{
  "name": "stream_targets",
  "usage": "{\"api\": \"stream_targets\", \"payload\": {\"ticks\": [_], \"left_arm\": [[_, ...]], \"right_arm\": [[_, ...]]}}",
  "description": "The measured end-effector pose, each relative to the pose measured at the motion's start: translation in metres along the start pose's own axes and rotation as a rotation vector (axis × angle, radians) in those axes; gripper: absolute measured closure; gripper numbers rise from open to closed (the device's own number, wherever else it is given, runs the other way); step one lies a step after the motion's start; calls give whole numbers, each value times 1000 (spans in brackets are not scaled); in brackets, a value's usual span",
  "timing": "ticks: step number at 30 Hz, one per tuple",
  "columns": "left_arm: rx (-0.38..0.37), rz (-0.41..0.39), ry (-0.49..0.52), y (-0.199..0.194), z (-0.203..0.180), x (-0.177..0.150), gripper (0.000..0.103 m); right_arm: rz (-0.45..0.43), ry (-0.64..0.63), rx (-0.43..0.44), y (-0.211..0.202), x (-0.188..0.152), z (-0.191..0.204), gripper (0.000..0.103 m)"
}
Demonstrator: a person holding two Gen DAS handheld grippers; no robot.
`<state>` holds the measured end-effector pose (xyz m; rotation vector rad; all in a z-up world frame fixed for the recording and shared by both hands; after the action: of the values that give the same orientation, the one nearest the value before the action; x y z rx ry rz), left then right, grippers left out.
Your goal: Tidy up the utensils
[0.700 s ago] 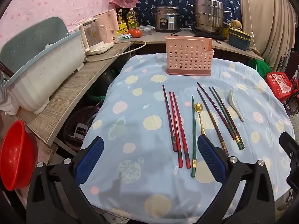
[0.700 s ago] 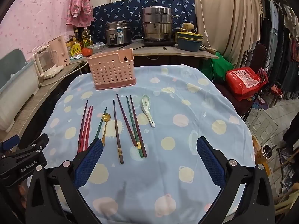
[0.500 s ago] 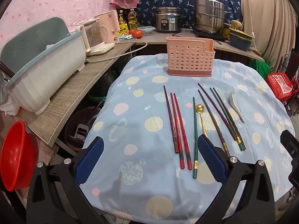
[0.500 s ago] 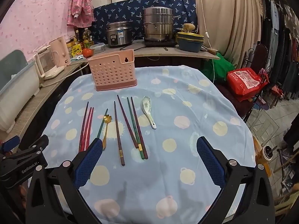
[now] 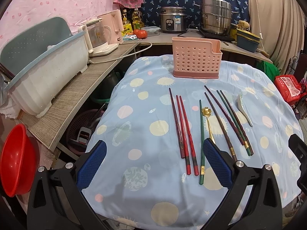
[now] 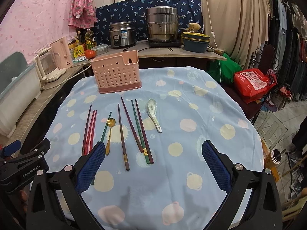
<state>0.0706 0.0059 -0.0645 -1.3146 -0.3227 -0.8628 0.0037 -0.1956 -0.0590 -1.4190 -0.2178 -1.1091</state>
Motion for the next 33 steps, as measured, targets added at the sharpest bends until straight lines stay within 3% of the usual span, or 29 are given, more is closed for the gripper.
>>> {"api": "stream_targets", "payload": {"ticks": [33], "left_arm": [[10, -9, -19, -5, 10, 1, 7]], "right_arm": [[-11, 13, 20, -6, 2, 0, 7]]}}
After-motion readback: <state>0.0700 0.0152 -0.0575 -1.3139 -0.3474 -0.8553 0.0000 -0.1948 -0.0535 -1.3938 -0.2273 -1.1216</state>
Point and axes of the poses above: each gripper's, at about its wrist camera, not at the fingertips, and y roughly the way its jaws point, z to its left, x to its top, the point moved 9 cm from there along y, roughly the way its jaws point, and after that the axes turned 15 degrees about y, right-handed, at the moved point
